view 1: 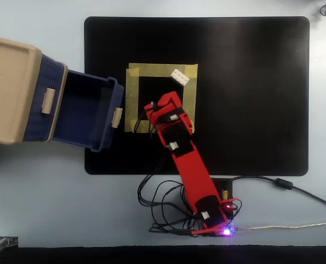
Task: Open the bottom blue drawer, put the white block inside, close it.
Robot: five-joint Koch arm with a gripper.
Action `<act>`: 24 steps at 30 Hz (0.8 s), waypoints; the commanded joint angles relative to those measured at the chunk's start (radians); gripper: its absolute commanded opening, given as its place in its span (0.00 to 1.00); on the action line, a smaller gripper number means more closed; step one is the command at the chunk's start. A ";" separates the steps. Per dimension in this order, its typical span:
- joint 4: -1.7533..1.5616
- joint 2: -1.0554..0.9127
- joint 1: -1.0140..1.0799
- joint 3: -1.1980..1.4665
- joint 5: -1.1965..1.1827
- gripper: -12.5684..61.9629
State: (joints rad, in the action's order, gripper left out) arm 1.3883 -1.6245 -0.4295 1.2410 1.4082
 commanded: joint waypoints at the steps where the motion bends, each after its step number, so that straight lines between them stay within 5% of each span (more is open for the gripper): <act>1: 0.018 0.054 0.052 -0.094 -0.328 0.62; 14: -0.008 0.451 0.126 -0.245 -0.428 0.62; 24: -0.118 0.532 0.170 -0.261 -0.449 0.62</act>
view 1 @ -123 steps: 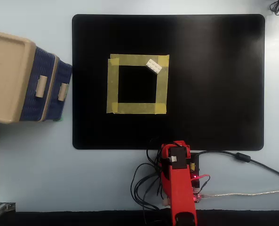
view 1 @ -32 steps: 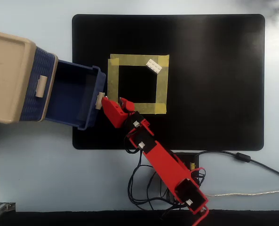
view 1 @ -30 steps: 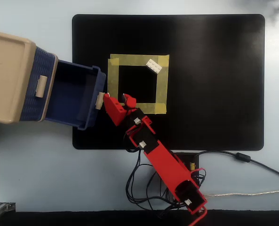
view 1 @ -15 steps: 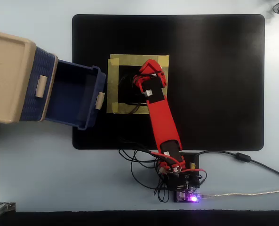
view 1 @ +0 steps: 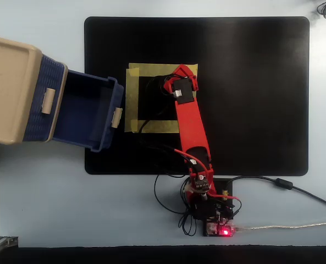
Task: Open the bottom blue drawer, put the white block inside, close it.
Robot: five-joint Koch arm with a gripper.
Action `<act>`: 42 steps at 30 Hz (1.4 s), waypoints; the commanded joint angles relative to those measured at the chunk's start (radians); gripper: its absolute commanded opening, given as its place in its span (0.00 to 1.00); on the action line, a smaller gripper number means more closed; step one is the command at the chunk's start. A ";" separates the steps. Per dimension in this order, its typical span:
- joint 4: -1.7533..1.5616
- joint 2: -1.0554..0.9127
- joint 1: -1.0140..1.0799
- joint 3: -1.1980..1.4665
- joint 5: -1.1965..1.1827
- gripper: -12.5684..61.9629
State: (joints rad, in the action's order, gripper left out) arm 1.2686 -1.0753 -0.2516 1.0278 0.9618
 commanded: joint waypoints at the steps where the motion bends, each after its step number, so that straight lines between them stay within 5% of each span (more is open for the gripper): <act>1: -0.003 0.005 -0.008 -0.048 -0.003 0.62; 9: -0.087 0.091 -0.002 -0.048 -0.003 0.58; 14: -0.262 0.074 0.043 -0.037 -0.005 0.05; 21: -0.204 -0.109 0.049 -0.049 0.038 0.06; 26: 0.140 -0.353 0.006 -0.204 0.525 0.06; 35: 0.456 -0.252 -0.552 -0.546 1.402 0.06; 42: 0.319 -0.110 -0.670 -0.569 1.506 0.07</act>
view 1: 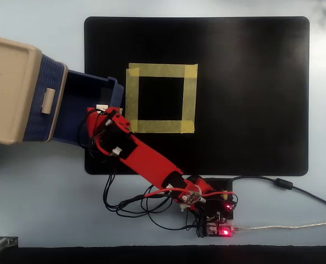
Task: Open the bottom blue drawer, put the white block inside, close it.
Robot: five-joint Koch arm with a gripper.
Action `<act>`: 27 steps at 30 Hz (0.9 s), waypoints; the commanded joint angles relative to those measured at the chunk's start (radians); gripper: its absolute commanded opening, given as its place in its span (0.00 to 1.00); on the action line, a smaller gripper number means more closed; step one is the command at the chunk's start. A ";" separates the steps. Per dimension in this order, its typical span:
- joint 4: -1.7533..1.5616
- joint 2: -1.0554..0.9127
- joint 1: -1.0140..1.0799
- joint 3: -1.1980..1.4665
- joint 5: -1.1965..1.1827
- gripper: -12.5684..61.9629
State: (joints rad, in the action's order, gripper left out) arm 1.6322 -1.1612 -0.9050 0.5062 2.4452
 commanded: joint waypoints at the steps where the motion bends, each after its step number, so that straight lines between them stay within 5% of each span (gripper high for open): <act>1: -0.063 -0.006 -0.025 -0.057 0.026 0.07; 4: -0.094 0.055 -0.040 -0.069 0.052 0.08; 9: -0.215 0.092 -0.040 -0.107 0.132 0.61; 16: -0.048 -0.075 -0.009 -0.115 0.123 0.62; 21: 0.382 -0.129 0.137 -0.060 -0.187 0.62; 27: 0.244 -0.037 0.137 0.204 -0.227 0.62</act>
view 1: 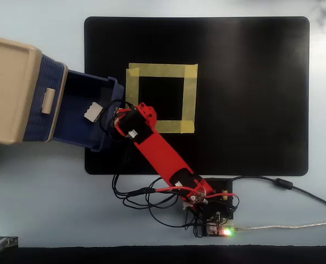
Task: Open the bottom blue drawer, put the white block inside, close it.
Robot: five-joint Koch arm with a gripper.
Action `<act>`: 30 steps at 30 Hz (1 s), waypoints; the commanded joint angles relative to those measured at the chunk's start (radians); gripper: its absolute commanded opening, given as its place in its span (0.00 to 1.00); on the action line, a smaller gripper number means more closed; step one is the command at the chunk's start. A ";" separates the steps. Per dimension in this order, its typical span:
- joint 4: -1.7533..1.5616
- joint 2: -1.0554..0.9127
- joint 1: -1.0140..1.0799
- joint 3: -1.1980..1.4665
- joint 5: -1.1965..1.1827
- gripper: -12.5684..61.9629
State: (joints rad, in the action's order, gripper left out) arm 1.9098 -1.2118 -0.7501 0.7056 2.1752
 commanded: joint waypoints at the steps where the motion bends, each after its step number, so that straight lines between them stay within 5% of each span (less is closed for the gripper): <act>1: -0.078 0.048 -0.055 -0.002 0.089 0.62; 6: -0.342 0.221 -0.235 -0.126 0.365 0.63; 19: -0.615 0.491 -0.304 -0.586 0.500 0.63; 26: 0.049 0.114 -0.051 -0.612 0.420 0.63; 30: 0.140 -0.107 0.198 -0.463 -0.118 0.62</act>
State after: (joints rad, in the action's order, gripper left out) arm 1.9681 -1.2210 -0.5875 0.1994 2.3040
